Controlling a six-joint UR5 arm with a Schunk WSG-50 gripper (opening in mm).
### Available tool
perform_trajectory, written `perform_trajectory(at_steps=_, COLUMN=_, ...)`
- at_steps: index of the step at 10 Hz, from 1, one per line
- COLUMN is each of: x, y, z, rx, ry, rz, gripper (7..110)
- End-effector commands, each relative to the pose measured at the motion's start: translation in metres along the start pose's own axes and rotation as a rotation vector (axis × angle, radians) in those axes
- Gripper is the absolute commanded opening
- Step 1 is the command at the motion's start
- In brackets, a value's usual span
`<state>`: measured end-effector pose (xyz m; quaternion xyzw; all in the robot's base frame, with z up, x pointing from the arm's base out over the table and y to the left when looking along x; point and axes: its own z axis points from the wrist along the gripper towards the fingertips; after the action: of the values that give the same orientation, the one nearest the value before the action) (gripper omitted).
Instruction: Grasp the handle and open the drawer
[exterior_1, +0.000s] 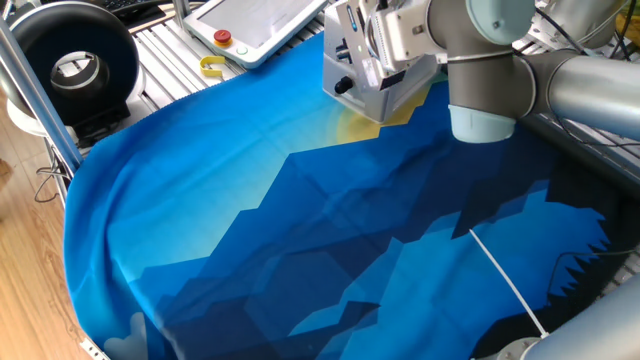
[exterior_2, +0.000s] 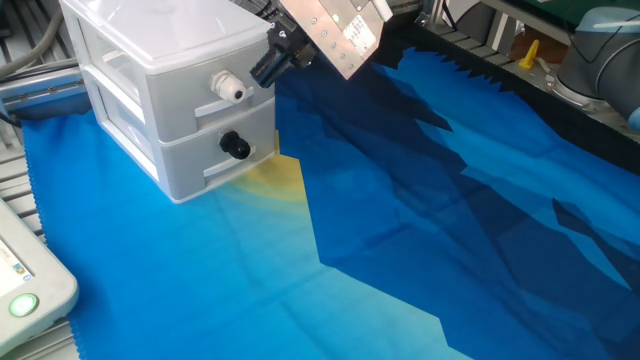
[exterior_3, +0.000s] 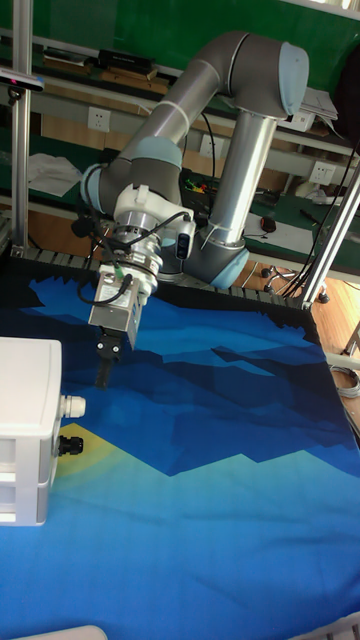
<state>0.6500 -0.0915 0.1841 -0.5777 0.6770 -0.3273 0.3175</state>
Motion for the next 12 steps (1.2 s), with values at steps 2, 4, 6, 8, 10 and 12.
perform_trajectory(at_steps=2, x=-0.005, y=-0.005, z=-0.002, rx=0.022, ry=-0.028, rz=0.026, gripper=7)
perform_trajectory(at_steps=4, x=-0.023, y=0.005, z=-0.004, rx=-0.014, ry=-0.108, rz=-0.072, gripper=7)
perform_trajectory(at_steps=6, x=-0.002, y=0.004, z=-0.005, rx=0.004, ry=-0.109, rz=-0.151, gripper=7)
perform_trajectory(at_steps=8, x=0.014, y=-0.006, z=-0.004, rx=0.01, ry=-0.123, rz=-0.166, gripper=7)
perform_trajectory(at_steps=10, x=0.028, y=-0.019, z=-0.005, rx=0.002, ry=-0.139, rz=-0.166, gripper=7)
perform_trajectory(at_steps=12, x=0.035, y=-0.017, z=-0.005, rx=-0.005, ry=-0.139, rz=-0.161, gripper=7)
